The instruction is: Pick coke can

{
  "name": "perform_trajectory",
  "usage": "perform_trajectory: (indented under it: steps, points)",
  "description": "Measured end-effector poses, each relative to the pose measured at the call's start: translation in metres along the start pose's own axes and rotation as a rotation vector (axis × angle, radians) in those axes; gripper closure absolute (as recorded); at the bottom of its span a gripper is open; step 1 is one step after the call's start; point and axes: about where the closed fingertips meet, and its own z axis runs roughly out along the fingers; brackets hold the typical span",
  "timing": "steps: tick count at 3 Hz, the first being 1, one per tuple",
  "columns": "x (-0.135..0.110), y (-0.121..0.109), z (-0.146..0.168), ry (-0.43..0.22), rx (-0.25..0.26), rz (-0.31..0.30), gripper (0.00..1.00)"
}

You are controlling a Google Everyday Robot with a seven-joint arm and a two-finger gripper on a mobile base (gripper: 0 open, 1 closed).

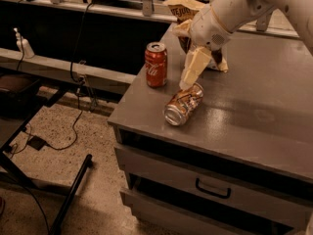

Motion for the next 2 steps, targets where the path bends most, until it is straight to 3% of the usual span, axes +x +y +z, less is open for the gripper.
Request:
perform_trajectory:
  steps: [1,2]
  points:
    - [-0.018,-0.003,0.012,-0.037,-0.02,-0.028,0.0]
    - [-0.031,-0.009,0.033,-0.014,-0.028,-0.034,0.0]
